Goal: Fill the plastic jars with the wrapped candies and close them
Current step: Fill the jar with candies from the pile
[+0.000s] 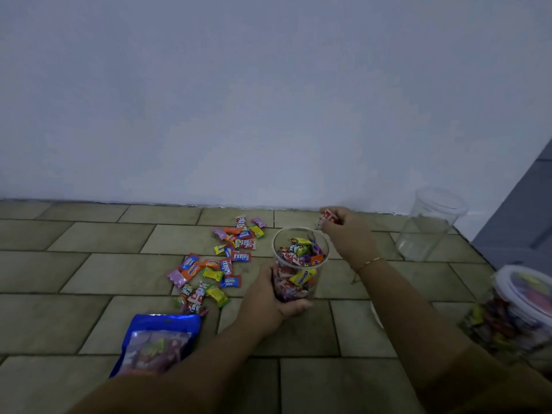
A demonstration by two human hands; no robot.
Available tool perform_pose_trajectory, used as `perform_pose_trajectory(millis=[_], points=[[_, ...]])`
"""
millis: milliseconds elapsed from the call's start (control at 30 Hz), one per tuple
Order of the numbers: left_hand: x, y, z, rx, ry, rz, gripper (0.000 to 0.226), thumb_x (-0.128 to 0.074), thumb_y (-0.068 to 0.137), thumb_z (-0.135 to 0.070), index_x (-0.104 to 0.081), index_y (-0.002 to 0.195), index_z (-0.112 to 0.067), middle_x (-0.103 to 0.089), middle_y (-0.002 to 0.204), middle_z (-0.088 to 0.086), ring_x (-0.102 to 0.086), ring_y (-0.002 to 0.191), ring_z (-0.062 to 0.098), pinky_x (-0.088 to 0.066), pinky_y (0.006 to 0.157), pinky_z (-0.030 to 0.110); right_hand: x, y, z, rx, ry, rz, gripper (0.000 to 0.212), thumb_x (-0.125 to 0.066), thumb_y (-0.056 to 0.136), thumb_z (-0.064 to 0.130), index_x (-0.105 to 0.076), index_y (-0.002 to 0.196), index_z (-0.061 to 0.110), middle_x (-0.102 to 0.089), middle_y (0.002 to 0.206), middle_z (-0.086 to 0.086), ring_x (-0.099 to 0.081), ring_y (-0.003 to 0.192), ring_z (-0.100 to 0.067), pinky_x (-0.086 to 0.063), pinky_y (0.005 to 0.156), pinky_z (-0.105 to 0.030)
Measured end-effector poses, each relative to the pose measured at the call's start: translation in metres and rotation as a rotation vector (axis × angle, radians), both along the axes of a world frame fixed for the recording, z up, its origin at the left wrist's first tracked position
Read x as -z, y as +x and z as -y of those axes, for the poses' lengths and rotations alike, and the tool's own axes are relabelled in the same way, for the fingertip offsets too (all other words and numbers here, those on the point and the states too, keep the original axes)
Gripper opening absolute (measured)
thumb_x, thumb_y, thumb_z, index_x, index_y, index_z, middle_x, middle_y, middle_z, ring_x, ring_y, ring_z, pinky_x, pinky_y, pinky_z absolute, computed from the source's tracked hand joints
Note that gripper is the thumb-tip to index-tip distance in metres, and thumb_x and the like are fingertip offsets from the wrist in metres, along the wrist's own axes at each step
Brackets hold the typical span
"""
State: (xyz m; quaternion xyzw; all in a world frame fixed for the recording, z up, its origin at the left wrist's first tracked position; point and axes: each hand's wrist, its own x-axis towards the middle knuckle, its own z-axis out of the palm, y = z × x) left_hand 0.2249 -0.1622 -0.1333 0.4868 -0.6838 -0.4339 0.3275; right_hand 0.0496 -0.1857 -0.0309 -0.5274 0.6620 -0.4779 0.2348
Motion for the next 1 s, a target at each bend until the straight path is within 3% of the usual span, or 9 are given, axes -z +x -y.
perform_pose_trajectory(millis=[133, 233, 333, 500, 667, 733, 867, 1000], points=[[-0.008, 0.003, -0.001, 0.036, 0.066, 0.001, 0.087, -0.085, 0.047, -0.058, -0.033, 0.115, -0.039, -0.055, 0.120, -0.015, -0.052, 0.114, 0.009, -0.046, 0.098, 0.033, -0.035, 0.021, -0.028, -0.104, -0.121, -0.012, 0.016, -0.061, 0.086, 0.010, -0.064, 0.098, 0.020, -0.059, 0.086, 0.012, -0.054, 0.075, 0.002, -0.044, 0.060, -0.003], [-0.013, 0.005, -0.007, 0.050, 0.089, -0.033, 0.082, -0.088, 0.054, -0.045, -0.033, 0.115, -0.036, -0.053, 0.111, -0.021, -0.052, 0.108, 0.002, -0.043, 0.088, 0.018, -0.038, 0.033, -0.039, -0.205, -0.039, -0.128, 0.018, -0.060, 0.086, 0.011, -0.061, 0.097, 0.024, -0.057, 0.087, 0.013, -0.054, 0.077, -0.001, -0.048, 0.067, -0.013], [-0.014, 0.011, -0.017, 0.053, 0.080, -0.072, 0.079, -0.088, 0.059, -0.034, -0.032, 0.114, -0.036, -0.052, 0.109, -0.022, -0.050, 0.101, -0.005, -0.040, 0.076, 0.009, -0.035, 0.042, -0.047, -0.256, -0.015, -0.141, 0.017, -0.061, 0.086, 0.013, -0.061, 0.099, 0.024, -0.060, 0.088, 0.012, -0.056, 0.080, -0.001, -0.046, 0.070, -0.013], [-0.013, 0.022, -0.025, 0.034, 0.078, -0.038, 0.083, -0.088, 0.059, -0.039, -0.030, 0.118, -0.035, -0.050, 0.114, -0.019, -0.050, 0.109, 0.004, -0.041, 0.089, 0.019, -0.032, 0.049, -0.054, -0.222, -0.039, 0.013, 0.010, -0.060, 0.088, 0.014, -0.065, 0.094, 0.022, -0.065, 0.086, 0.008, -0.059, 0.080, -0.003, -0.048, 0.071, -0.012], [-0.015, 0.033, -0.030, 0.057, 0.067, 0.003, 0.089, -0.086, 0.060, -0.041, -0.031, 0.129, -0.030, -0.048, 0.115, -0.021, -0.048, 0.107, 0.000, -0.036, 0.074, 0.006, -0.024, 0.050, -0.053, -0.138, -0.034, 0.373, 0.016, -0.055, 0.089, 0.006, -0.065, 0.085, 0.019, -0.064, 0.081, -0.003, -0.056, 0.075, -0.013, -0.047, 0.069, -0.027], [-0.014, 0.035, -0.029, 0.068, 0.067, 0.006, 0.088, -0.086, 0.061, -0.042, -0.031, 0.129, -0.029, -0.049, 0.118, -0.019, -0.048, 0.111, 0.002, -0.037, 0.075, 0.006, -0.018, 0.048, -0.048, -0.069, -0.037, 0.432, 0.018, -0.054, 0.088, 0.004, -0.065, 0.083, 0.017, -0.063, 0.078, -0.003, -0.054, 0.072, -0.013, -0.046, 0.067, -0.028], [-0.012, 0.033, -0.029, 0.043, 0.056, 0.010, 0.088, -0.085, 0.062, -0.041, -0.030, 0.130, -0.029, -0.049, 0.125, -0.015, -0.046, 0.115, 0.004, -0.036, 0.079, 0.007, -0.001, 0.045, -0.038, 0.008, 0.024, 0.395, 0.016, -0.055, 0.088, 0.005, -0.064, 0.082, 0.016, -0.061, 0.075, -0.002, -0.053, 0.068, -0.013, -0.047, 0.063, -0.028], [-0.008, 0.034, -0.025, -0.046, 0.029, -0.002, 0.096, -0.084, 0.060, -0.047, -0.027, 0.135, -0.028, -0.048, 0.131, -0.013, -0.043, 0.118, 0.005, -0.038, 0.094, 0.021, 0.022, 0.041, -0.026, 0.022, 0.116, 0.259, 0.010, -0.058, 0.087, 0.012, -0.065, 0.081, 0.016, -0.064, 0.077, -0.005, -0.054, 0.069, -0.016, -0.046, 0.058, -0.025]])
